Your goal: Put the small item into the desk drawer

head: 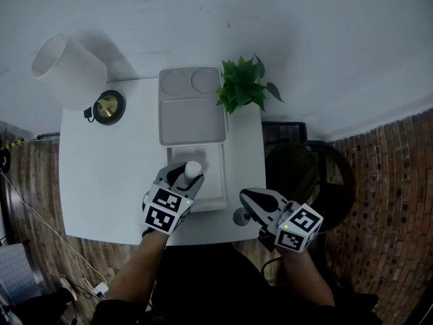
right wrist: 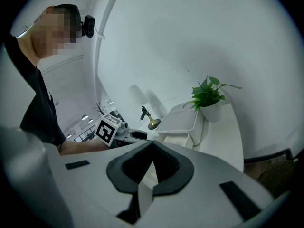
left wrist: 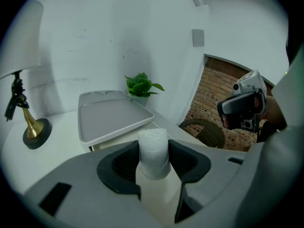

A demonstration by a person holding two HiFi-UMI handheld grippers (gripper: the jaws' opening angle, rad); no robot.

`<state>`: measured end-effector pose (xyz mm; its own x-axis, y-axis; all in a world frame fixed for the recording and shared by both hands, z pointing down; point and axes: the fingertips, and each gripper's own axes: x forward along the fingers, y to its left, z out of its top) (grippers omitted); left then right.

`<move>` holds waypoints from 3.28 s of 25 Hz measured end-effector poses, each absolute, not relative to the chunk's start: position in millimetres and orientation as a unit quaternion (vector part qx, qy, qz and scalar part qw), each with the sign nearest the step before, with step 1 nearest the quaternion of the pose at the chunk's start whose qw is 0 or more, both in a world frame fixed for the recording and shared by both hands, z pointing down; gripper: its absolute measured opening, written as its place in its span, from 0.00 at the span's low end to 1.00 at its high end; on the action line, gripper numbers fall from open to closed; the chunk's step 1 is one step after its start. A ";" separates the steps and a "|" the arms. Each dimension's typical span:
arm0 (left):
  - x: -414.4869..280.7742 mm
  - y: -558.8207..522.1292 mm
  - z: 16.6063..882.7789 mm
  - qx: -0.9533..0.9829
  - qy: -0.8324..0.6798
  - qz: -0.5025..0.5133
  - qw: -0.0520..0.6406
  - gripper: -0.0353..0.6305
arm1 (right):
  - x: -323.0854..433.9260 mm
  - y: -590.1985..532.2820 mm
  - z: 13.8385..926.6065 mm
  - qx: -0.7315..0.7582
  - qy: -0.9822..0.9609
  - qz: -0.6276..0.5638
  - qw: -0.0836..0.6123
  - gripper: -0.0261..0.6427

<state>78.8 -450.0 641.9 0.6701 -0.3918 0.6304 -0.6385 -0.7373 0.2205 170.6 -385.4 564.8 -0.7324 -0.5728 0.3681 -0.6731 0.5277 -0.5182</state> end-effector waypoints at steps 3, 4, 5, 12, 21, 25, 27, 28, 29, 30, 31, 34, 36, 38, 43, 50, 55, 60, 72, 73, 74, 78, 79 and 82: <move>84.1 -451.4 647.8 0.892 -0.271 0.303 0.197 0.35 | 179.5 -382.3 570.5 0.369 -0.862 0.338 0.081 0.04; 84.4 -451.9 649.8 0.893 -0.265 0.313 0.183 0.35 | 182.2 -382.3 569.9 0.373 -0.860 0.339 0.082 0.04; 84.0 -452.8 652.9 0.893 -0.260 0.328 0.162 0.35 | 184.3 -382.7 568.2 0.377 -0.859 0.338 0.082 0.04; 87.1 -450.7 666.2 0.895 -0.220 0.369 0.117 0.35 | 178.0 -378.7 544.9 0.376 -0.866 0.317 0.089 0.04; 91.5 -450.7 638.9 0.912 -0.211 0.331 0.121 0.35 | 167.4 -371.8 517.6 0.365 -0.879 0.294 0.093 0.04; 82.5 -456.4 622.3 0.912 -0.239 0.312 0.118 0.35 | 166.5 -370.0 510.5 0.357 -0.884 0.287 0.094 0.04; 76.4 -458.9 615.5 0.910 -0.256 0.304 0.116 0.35 | 166.2 -370.7 507.3 0.352 -0.887 0.283 0.094 0.04; 73.3 -459.6 612.6 0.910 -0.264 0.298 0.115 0.35 | 165.8 -371.1 505.8 0.349 -0.889 0.281 0.094 0.04; 70.0 -459.6 609.9 0.909 -0.271 0.293 0.116 0.35 | 165.3 -371.7 504.2 0.347 -0.891 0.279 0.093 0.04; 66.4 -459.2 606.5 0.908 -0.278 0.289 0.119 0.35 | 164.6 -372.5 502.4 0.345 -0.892 0.277 0.092 0.04; 62.3 -458.5 601.6 0.906 -0.286 0.287 0.124 0.35 | 163.8 -373.5 500.5 0.342 -0.894 0.275 0.091 0.04; 51.6 -455.7 584.6 0.901 -0.307 0.277 0.132 0.26 | 160.3 -376.1 494.2 0.332 -0.901 0.267 0.088 0.04; 46.9 -454.8 575.8 0.900 -0.320 0.263 0.134 0.15 | 158.4 -376.9 490.0 0.325 -0.905 0.261 0.085 0.04; 43.6 -453.4 568.0 0.900 -0.330 0.251 0.136 0.10 | 157.5 -376.9 486.0 0.320 -0.909 0.257 0.080 0.04; 42.6 -443.8 550.5 0.898 -0.348 0.239 0.127 0.09 | 160.3 -373.6 474.1 0.307 -0.918 0.245 0.062 0.04; 39.0 -420.8 523.1 0.889 -0.385 0.206 0.135 0.09 | 187.8 -368.8 458.6 0.320 -0.920 0.227 0.008 0.04; 26.2 -403.3 497.2 0.882 -0.414 0.168 0.146 0.09 | 202.5 -358.7 455.1 0.322 -0.923 0.210 0.002 0.04; 13.9 -406.5 466.8 0.883 -0.427 0.143 0.134 0.09 | 216.1 -359.8 411.6 0.348 -0.921 0.171 -0.046 0.04; -60.6 -431.3 388.8 0.892 -0.435 0.094 0.072 0.09 | 146.7 -395.2 334.1 0.379 -0.918 0.083 -0.077 0.04; -68.9 -432.4 384.9 0.892 -0.438 0.091 0.070 0.09 | 139.5 -395.1 329.5 0.380 -0.919 0.076 -0.077 0.04; -77.1 -433.5 380.8 0.891 -0.442 0.086 0.068 0.09 | 133.3 -394.7 325.7 0.380 -0.919 0.070 -0.076 0.04; -104.7 -436.1 369.8 0.881 -0.464 0.068 0.061 0.09 | 117.1 -394.1 319.4 0.383 -0.919 0.058 -0.073 0.04; -109.3 -436.1 369.3 0.880 -0.467 0.065 0.060 0.09 | 114.9 -394.3 320.0 0.385 -0.918 0.057 -0.071 0.04; -118.1 -436.9 371.5 0.878 -0.471 0.063 0.060 0.09 | 112.0 -395.8 324.5 0.394 -0.915 0.059 -0.061 0.04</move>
